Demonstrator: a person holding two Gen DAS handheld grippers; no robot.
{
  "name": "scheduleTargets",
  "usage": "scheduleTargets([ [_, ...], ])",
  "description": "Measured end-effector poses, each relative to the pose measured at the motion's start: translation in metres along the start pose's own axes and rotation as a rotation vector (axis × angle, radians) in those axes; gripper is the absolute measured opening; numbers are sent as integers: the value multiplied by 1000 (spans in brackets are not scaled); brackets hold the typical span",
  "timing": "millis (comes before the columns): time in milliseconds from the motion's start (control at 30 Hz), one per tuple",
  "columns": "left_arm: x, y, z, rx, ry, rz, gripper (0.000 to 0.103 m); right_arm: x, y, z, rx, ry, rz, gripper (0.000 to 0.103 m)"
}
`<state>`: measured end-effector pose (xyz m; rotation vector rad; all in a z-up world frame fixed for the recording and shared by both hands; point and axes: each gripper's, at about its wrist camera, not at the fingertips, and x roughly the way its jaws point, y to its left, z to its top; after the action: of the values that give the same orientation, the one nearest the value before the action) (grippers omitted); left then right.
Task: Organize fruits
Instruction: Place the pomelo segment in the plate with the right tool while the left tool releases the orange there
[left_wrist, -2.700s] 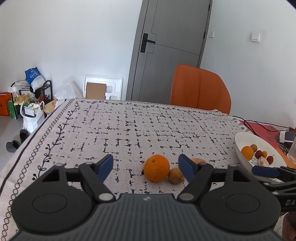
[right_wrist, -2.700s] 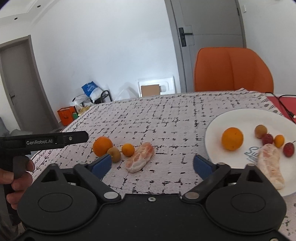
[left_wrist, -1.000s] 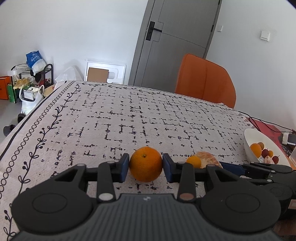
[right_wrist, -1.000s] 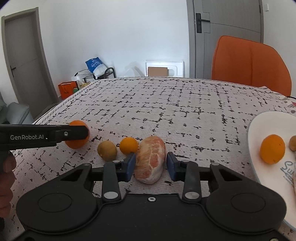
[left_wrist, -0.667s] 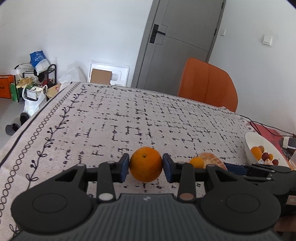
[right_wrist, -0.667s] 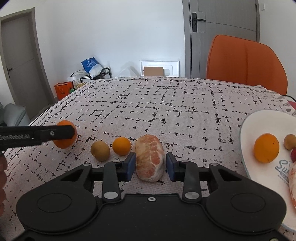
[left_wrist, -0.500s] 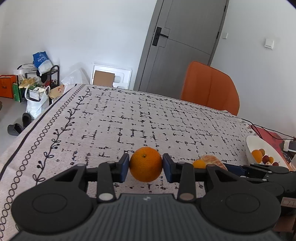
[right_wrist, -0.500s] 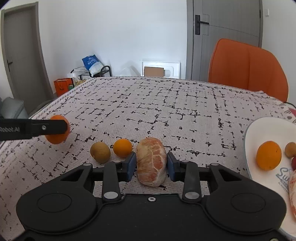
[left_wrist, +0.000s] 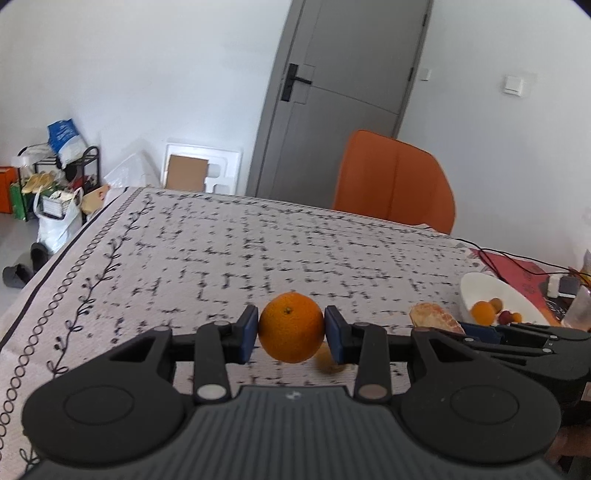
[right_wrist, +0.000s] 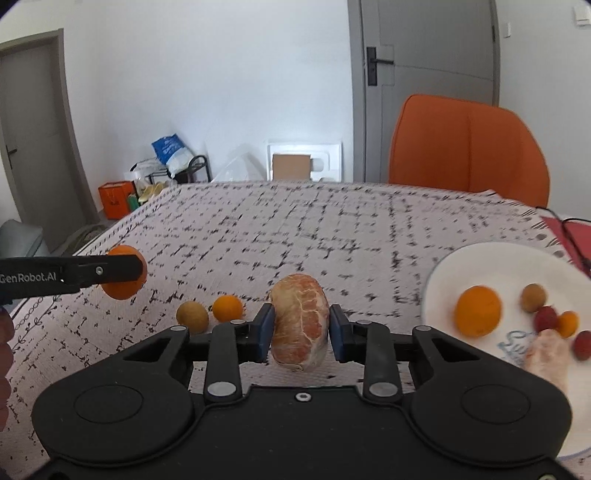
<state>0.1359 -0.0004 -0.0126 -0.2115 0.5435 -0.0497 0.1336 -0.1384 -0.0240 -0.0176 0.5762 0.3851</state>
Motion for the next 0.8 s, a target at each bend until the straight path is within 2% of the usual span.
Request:
scheduleTargets([
  [433, 10, -54, -3, 78, 12, -74, 38, -42, -48, -6, 84, -76, -92, 30],
  [800, 19, -87, -6, 124, 23, -116, 38, -57, -82, -18, 130, -89, -150, 30],
])
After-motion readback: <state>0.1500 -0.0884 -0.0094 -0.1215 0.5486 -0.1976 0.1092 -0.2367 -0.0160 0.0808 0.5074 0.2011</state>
